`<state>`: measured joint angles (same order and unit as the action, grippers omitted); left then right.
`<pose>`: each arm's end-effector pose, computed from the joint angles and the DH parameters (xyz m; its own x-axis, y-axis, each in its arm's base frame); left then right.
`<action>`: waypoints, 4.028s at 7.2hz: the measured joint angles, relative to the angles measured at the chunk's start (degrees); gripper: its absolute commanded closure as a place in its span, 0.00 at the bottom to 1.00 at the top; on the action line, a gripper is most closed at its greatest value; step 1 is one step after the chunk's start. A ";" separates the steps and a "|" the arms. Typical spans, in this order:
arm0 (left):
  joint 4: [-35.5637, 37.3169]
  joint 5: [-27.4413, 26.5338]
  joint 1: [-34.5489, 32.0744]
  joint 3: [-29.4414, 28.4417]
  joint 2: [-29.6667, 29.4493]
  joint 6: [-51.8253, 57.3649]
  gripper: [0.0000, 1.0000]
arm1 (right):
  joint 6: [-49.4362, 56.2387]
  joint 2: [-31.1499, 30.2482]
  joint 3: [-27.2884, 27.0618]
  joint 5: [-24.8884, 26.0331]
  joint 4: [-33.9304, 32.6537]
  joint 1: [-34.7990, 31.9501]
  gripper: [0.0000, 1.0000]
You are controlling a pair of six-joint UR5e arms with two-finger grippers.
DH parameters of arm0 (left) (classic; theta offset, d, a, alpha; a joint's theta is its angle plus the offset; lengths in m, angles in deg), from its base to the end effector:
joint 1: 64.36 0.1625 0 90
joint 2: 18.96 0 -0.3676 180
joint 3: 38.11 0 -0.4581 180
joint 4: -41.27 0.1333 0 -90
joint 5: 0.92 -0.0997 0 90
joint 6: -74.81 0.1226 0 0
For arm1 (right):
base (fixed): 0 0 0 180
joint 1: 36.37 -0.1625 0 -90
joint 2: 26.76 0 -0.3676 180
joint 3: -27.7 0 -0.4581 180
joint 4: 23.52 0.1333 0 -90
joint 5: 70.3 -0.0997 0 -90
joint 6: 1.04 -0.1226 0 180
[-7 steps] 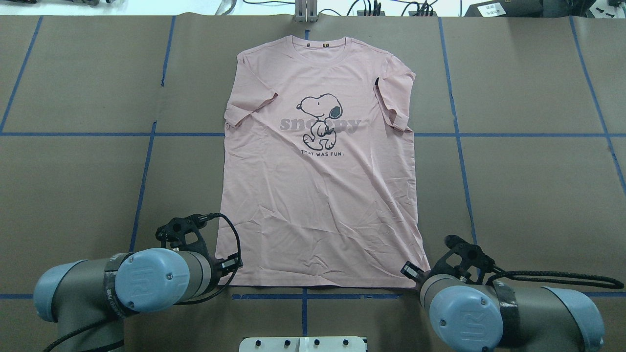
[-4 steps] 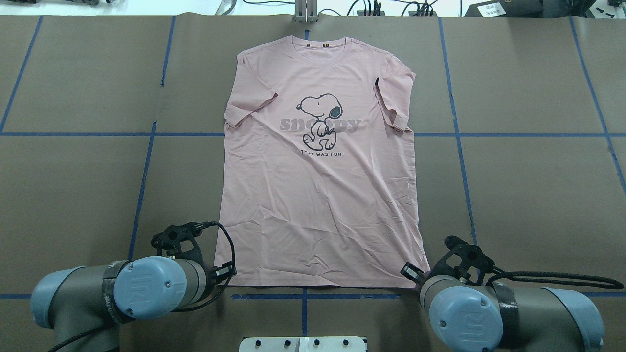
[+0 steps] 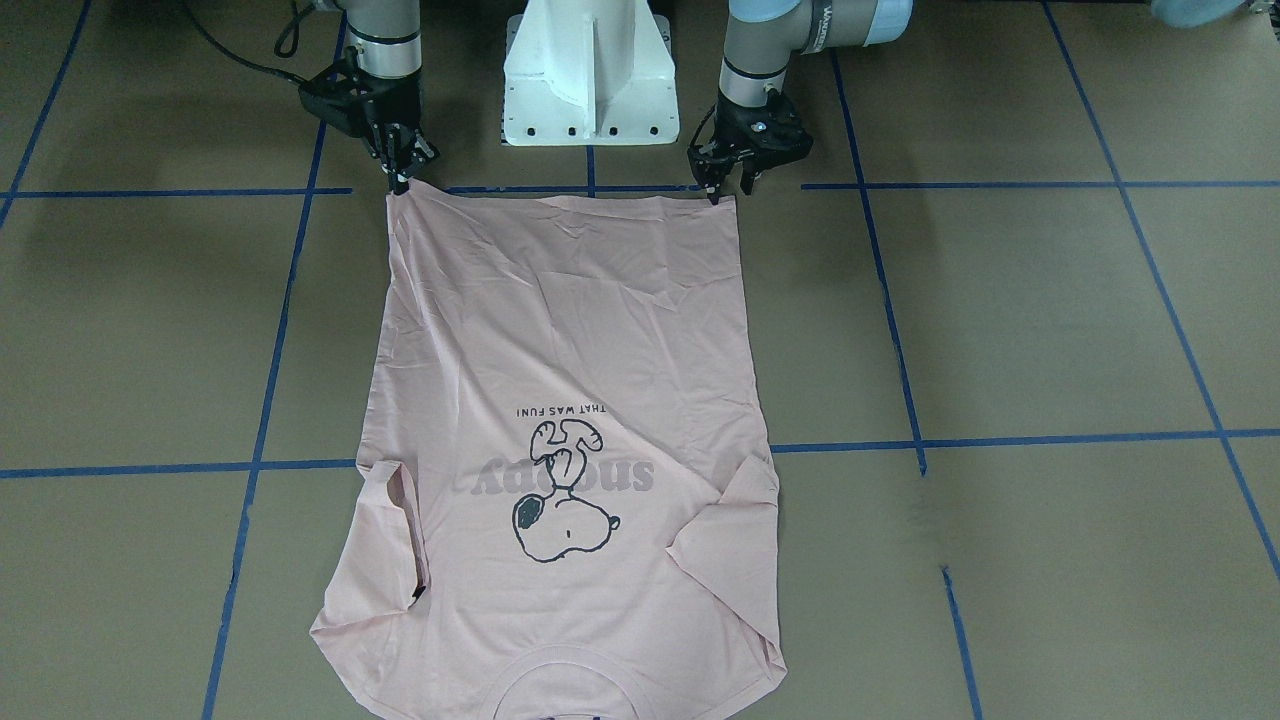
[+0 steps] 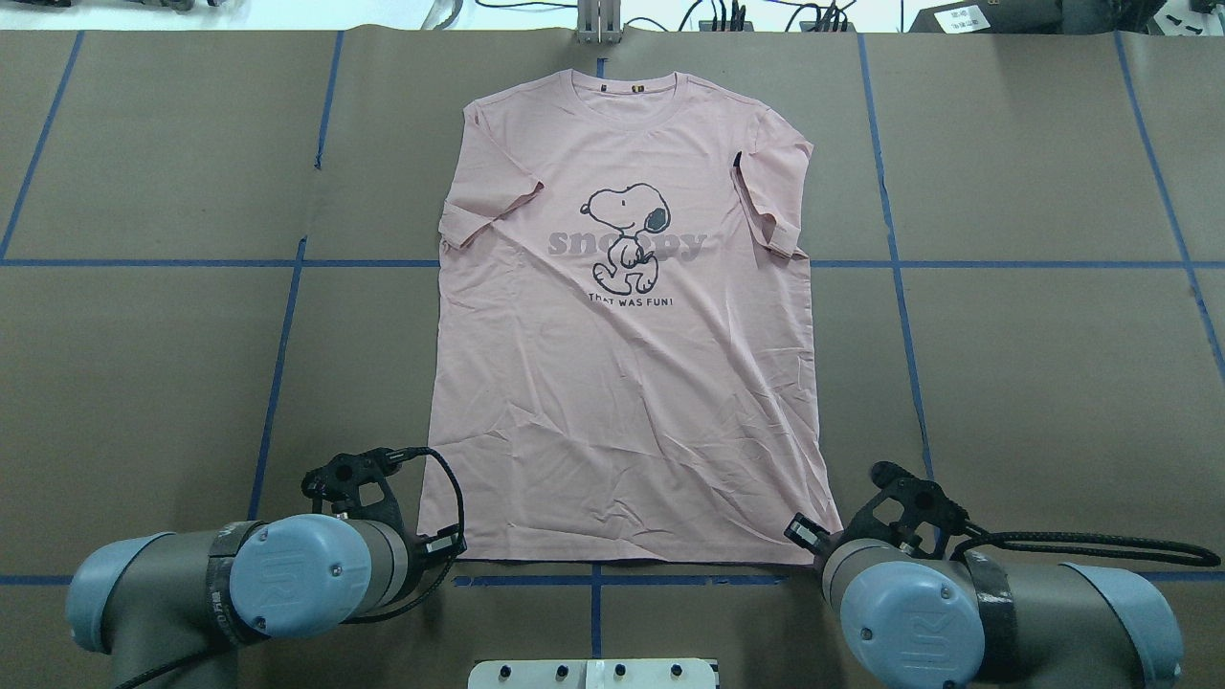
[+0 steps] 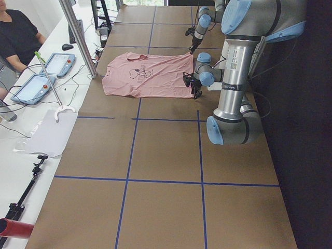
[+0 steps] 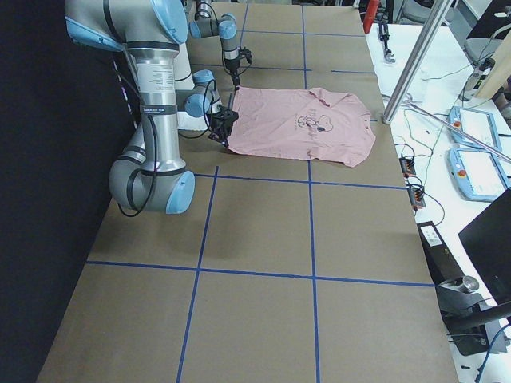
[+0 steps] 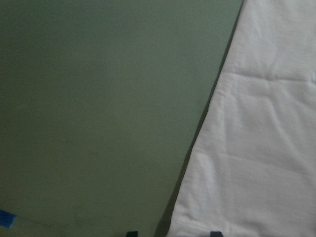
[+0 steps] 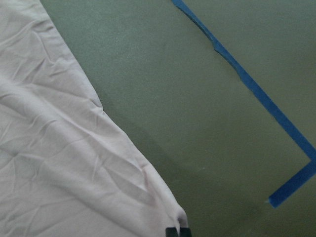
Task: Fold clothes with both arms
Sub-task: 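Grasp both hem corners nearest the robot with both grippers, then lift the hem with both grippers and carry it toward the collar, then lay the hem down near the collar and open both grippers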
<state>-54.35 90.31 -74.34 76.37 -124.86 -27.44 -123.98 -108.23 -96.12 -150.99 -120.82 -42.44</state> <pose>0.5753 -0.2339 0.2327 0.6350 -0.3271 -0.6998 0.2996 0.9393 -0.1672 -0.5249 -0.2098 0.2592 0.5762 0.6009 0.5540 -0.6078 0.7682 -0.2011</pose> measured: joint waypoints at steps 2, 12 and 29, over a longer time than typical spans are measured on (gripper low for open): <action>0.00 0.02 0.11 -0.31 -0.24 0.05 0.58 | 0.05 0.00 0.00 0.00 0.00 0.00 1.00; 10.58 0.28 4.78 15.56 0.47 -7.86 1.00 | 0.11 -3.25 -5.72 0.08 -1.36 3.59 1.00; -23.51 -8.00 -29.87 -41.78 -26.43 19.52 1.00 | 43.96 37.51 53.99 -11.15 12.18 -39.26 0.90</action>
<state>-77.86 82.31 -104.21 34.59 -151.29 -7.93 -80.02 -70.72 -42.13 -162.14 -108.64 -81.70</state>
